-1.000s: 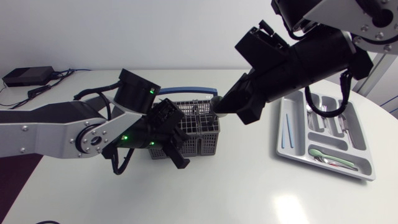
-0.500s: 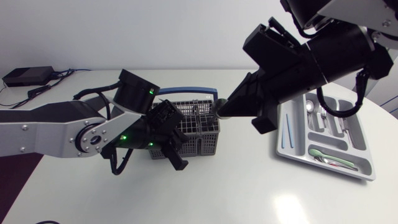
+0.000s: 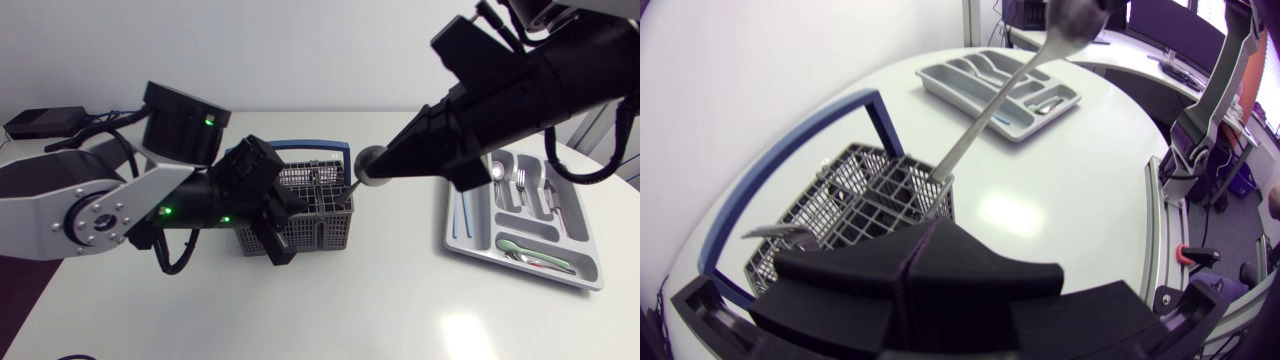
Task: Unload the cutlery basket into the drawer organizer.
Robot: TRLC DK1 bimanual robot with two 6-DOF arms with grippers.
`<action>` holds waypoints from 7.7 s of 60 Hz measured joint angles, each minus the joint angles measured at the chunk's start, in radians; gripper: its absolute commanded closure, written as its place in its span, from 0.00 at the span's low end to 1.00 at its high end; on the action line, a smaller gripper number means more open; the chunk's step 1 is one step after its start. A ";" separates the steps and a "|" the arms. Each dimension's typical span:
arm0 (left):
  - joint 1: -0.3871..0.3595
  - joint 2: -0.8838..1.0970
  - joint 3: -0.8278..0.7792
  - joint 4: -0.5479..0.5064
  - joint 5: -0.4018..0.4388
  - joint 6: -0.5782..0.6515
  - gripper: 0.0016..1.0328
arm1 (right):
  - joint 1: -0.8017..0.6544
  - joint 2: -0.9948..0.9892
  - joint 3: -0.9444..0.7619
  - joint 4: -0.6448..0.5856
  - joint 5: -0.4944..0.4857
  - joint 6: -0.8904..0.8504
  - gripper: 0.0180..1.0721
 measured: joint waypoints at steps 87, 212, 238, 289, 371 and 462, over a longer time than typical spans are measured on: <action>-0.234 0.103 -0.010 0.303 -0.258 -0.057 0.49 | -0.231 0.066 -0.036 0.138 -0.328 0.575 0.95; -0.148 0.068 0.033 0.193 -0.016 -0.154 0.82 | -0.348 -0.003 -0.163 0.325 -0.389 0.515 0.58; -0.119 0.069 0.044 0.164 0.043 -0.184 0.85 | -0.356 -0.028 -0.242 0.395 -0.386 0.491 0.58; -0.105 0.100 0.157 0.179 -0.127 -0.293 0.85 | -0.269 -0.151 -0.311 0.605 0.005 0.632 0.54; -0.063 0.165 0.252 0.170 -0.134 -0.394 0.85 | -0.075 0.074 -0.196 0.783 0.183 0.792 0.59; -0.062 0.167 0.252 0.170 -0.144 -0.397 0.62 | -0.046 0.103 -0.162 0.775 0.167 0.811 0.95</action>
